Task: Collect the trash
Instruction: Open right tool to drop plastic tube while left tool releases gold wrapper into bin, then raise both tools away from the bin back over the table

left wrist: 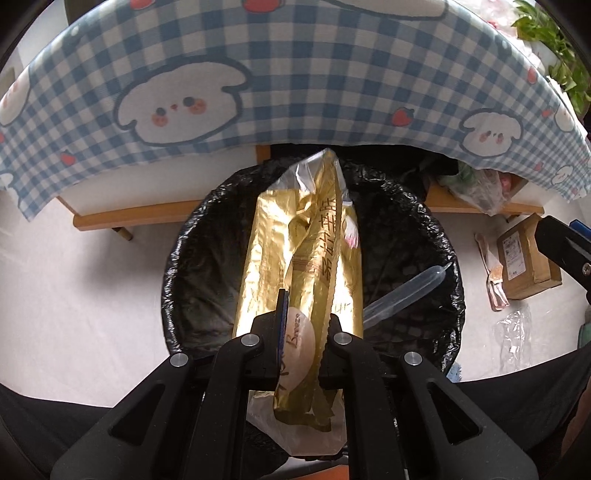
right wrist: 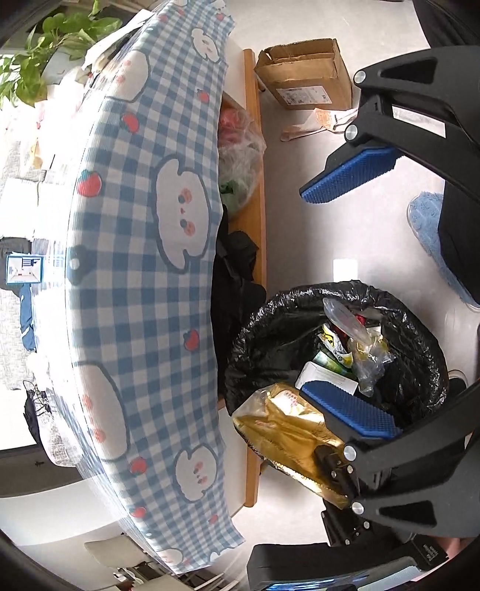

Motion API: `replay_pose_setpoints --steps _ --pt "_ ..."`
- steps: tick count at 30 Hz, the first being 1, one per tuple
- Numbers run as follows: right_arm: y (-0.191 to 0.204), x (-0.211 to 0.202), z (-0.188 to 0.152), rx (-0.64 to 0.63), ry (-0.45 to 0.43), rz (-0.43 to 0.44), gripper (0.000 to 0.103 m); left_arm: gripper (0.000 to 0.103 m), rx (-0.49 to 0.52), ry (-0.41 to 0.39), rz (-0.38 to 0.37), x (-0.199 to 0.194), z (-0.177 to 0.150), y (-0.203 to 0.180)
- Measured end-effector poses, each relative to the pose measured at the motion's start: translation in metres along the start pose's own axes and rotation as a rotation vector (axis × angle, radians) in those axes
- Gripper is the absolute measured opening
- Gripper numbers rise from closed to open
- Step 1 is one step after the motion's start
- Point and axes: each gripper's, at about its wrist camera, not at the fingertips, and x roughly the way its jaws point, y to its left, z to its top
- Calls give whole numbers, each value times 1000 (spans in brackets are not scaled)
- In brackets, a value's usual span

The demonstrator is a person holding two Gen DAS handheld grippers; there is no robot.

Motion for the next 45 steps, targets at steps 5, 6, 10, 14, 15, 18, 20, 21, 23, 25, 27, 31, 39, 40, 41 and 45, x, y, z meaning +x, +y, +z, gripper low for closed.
replay_pose_setpoints --steps 5,6,10,14,15,18,20,21,23,25,27,31,39,40,41,45 --pt "-2 0 1 3 1 -3 93 15 10 -7 -2 0 1 -5" --pt "-2 0 1 10 0 3 93 18 11 -11 0 0 1 -5" --pt "-3 1 1 13 1 2 93 42 17 -26 26 -4 2 -5" --pt "-3 1 2 13 2 2 93 56 24 -42 28 -10 3 -3" --pt "-3 1 3 13 1 2 93 58 25 -49 28 -12 3 -2" --pt "-2 -1 3 9 1 3 93 74 18 -64 24 -18 4 1" --pt "-1 -3 5 8 -3 4 93 82 17 -75 24 -23 5 2" --pt "0 -5 6 7 -6 4 93 84 18 -80 25 -26 5 2" --pt "1 -10 8 8 -18 2 94 91 16 -96 20 -32 6 4" --pt "2 -16 11 7 -33 1 95 94 11 -115 12 -41 7 6" --pt "3 -21 14 3 -47 2 95 97 14 -143 18 -51 8 7" --pt "5 -31 19 -5 -71 -3 95 97 0 -170 5 -68 13 14" --pt "8 -52 35 -16 -135 -9 95 97 -38 -208 -2 -99 30 31" --pt "8 -55 37 -16 -146 -11 95 97 -38 -213 -1 -103 33 32" --pt "8 -59 40 -17 -157 -13 95 97 -37 -218 0 -106 35 32" --pt "6 -73 54 -17 -196 -18 95 97 -36 -240 -3 -120 48 33"
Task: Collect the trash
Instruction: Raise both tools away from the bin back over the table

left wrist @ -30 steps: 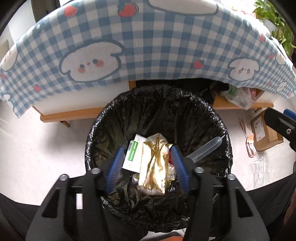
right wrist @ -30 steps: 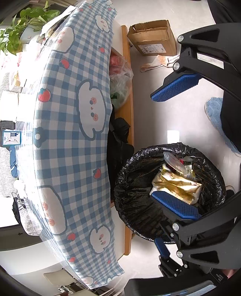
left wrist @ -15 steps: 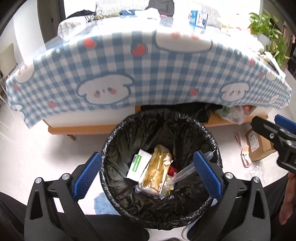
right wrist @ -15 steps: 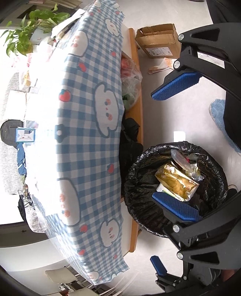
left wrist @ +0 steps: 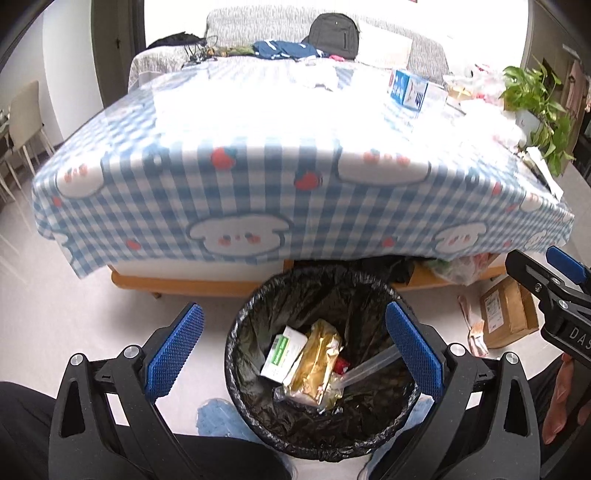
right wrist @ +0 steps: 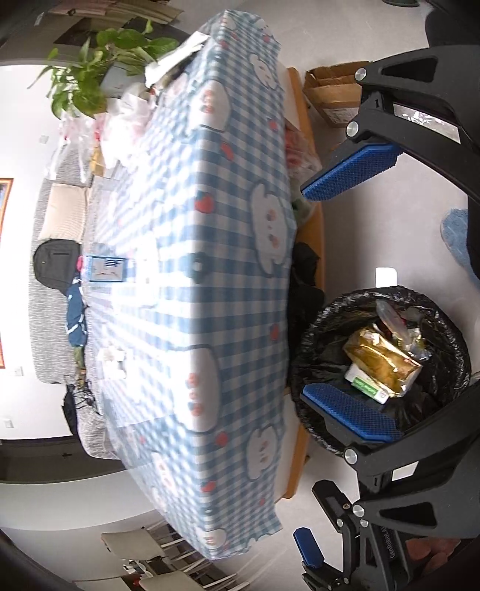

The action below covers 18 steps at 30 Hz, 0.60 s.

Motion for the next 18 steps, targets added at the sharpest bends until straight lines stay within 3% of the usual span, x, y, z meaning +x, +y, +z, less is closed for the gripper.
replay_pose_setpoints --steps 18 --pt "-6 6 68 -1 -73 12 95 97 20 -73 17 -7 67 -8"
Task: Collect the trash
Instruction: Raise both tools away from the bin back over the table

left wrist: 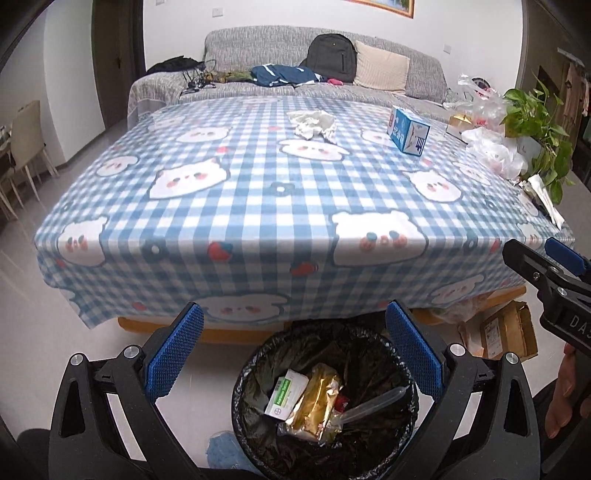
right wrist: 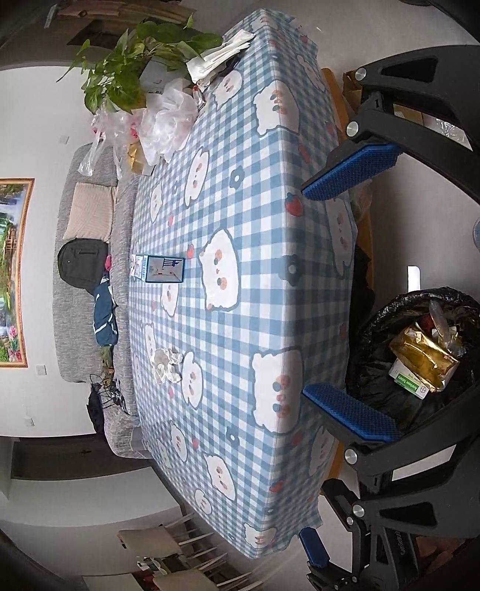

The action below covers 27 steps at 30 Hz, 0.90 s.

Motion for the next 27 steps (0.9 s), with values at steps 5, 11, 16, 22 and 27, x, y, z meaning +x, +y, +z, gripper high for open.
replay_pose_setpoints --steps 5,11,16,22,27 --pt "-3 9 14 2 -2 -2 95 97 3 -5 -3 5 18 -2" --pt "-9 21 32 3 -1 -10 95 97 -4 -2 -39 10 40 -6" --pt "-14 32 45 -4 8 -21 95 97 0 -14 -32 20 65 -9" --pt "-22 48 70 3 8 -30 95 97 -12 -7 -26 38 92 -5" --pt "-26 70 92 14 14 -34 95 97 -10 1 -24 55 113 -7"
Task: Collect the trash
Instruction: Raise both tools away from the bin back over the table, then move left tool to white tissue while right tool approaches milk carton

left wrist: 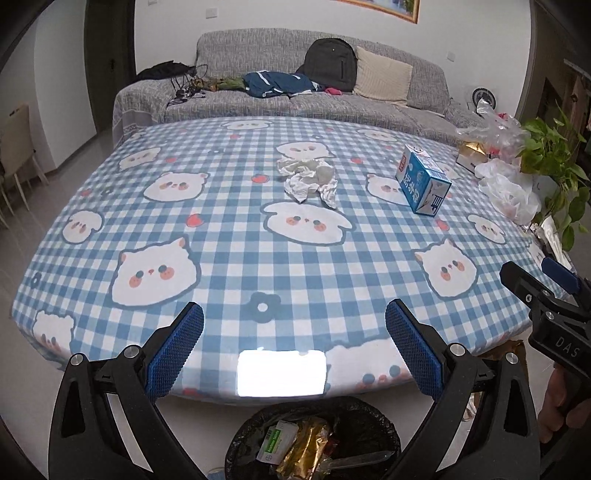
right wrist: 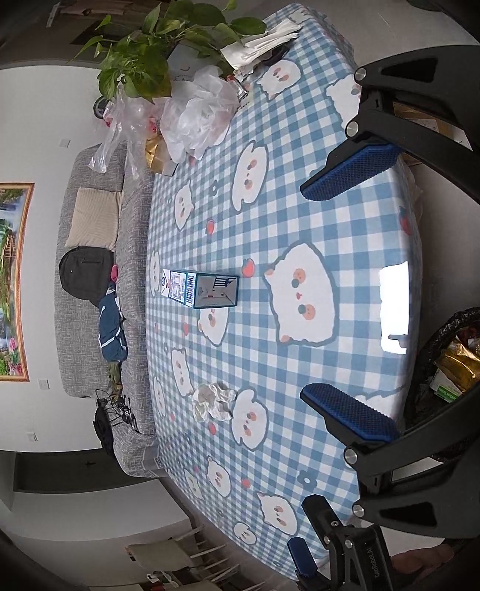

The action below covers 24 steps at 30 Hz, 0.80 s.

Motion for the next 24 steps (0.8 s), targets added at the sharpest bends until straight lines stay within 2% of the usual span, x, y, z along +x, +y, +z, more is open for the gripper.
replay_pose_setpoints --steps 10,24 --pt "0 50 45 5 12 -9 95 96 37 -15 24 42 59 -6" --pt "-9 119 92 45 28 -5 95 95 50 17 28 131 126 -14"
